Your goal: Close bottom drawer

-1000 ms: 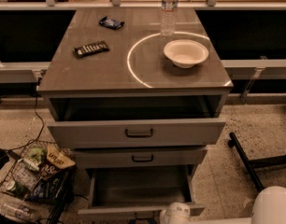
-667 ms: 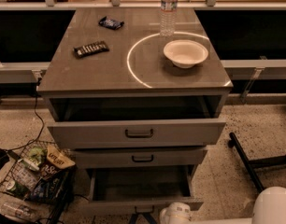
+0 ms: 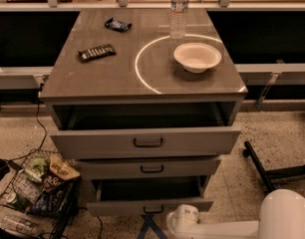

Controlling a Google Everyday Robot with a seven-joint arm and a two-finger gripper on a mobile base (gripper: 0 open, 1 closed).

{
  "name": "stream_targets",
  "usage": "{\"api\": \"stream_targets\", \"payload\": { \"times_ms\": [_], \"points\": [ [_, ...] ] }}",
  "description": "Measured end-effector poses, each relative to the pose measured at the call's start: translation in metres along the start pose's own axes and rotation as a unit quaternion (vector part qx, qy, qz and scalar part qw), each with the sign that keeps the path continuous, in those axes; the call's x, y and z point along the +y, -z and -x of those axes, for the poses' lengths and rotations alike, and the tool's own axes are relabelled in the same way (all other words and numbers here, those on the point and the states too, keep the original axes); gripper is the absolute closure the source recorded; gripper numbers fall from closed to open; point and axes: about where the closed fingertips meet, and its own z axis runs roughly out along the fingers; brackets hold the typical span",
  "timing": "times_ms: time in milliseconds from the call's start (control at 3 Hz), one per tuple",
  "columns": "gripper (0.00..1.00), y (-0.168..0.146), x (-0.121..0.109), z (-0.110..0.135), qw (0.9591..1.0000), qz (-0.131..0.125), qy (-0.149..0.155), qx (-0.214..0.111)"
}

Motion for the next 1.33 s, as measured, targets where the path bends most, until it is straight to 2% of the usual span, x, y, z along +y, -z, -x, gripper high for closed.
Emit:
{"api": "stream_targets", "payload": {
  "times_ms": [333,1333],
  "points": [
    [1.00,-0.0122,-0.0661,0.0121,0.9990,-0.027,0.034,-0.005],
    [1.00,-0.0120,-0.0660,0.0111,0.9990,-0.027,0.034,-0.005]
  ]
}}
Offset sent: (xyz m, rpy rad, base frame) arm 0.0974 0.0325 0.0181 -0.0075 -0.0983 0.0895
